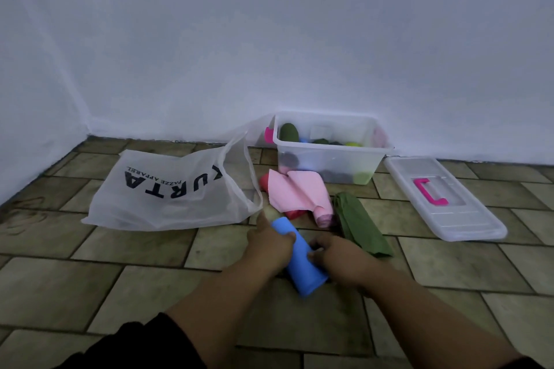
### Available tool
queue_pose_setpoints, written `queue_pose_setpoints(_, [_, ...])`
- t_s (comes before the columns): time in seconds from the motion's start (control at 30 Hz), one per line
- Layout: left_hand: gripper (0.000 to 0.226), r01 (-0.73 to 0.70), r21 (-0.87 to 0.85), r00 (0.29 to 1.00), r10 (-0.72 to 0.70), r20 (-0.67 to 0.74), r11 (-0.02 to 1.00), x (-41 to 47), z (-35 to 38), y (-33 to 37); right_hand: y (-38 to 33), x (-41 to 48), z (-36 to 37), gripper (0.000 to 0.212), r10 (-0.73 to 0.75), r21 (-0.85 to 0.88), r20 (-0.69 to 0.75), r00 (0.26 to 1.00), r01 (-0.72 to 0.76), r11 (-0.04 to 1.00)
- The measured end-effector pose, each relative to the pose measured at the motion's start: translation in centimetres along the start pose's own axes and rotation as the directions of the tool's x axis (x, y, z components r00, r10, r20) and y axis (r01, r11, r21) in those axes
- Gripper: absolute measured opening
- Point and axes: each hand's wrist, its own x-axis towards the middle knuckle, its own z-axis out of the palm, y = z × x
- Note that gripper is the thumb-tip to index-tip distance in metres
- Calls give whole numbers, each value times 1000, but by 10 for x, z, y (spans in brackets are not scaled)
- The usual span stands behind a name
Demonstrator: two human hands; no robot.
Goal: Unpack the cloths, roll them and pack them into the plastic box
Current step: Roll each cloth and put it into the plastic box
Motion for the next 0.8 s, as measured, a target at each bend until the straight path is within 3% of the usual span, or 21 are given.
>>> queue_pose_setpoints(0.07, [75, -45, -59, 999, 43, -33, 997, 1, 4, 1, 2, -5, 6, 14, 29, 228, 38, 999, -37, 973])
queue_pose_setpoints(0.17, [68, -131, -189, 991, 123, -56, 973, 4, 4, -2, 4, -8, 9, 11, 24, 432, 81, 996, -57, 900])
queue_pose_setpoints(0.27, [60, -173, -326, 984, 178, -15, 929, 6, 3, 0, 4, -4, -2, 24, 34, 681, 111, 993, -101, 726])
queue_pose_setpoints(0.37, [59, -219, -409, 974, 225, -34, 886, 14, 2, 17, -3, 2, -15, 32, -24, 802, 149, 989, -106, 588])
queue_pose_setpoints(0.53, [64, -495, -191, 868, 477, -136, 848, 45, -12, 73, -20, 24, -56, 26, -29, 816, 14, 999, 5, 577])
queue_pose_setpoints(0.63, [63, -585, 6, 785, 568, -247, 811, 81, -27, 111, -27, 47, -98, 18, -30, 806, -88, 996, 88, 586])
queue_pose_setpoints(0.67, [68, -544, 146, 788, 563, -248, 826, 96, -32, 121, -30, 57, -113, 13, -23, 803, -132, 991, 120, 584])
queue_pose_setpoints(0.73, [82, -349, 442, 868, 463, -179, 826, 122, -37, 134, -36, 81, -142, 9, 35, 797, -223, 974, 161, 582])
queue_pose_setpoints(0.8, [94, -205, 565, 949, 303, -84, 799, 138, -36, 139, -39, 109, -167, 12, 122, 793, -297, 947, 173, 584])
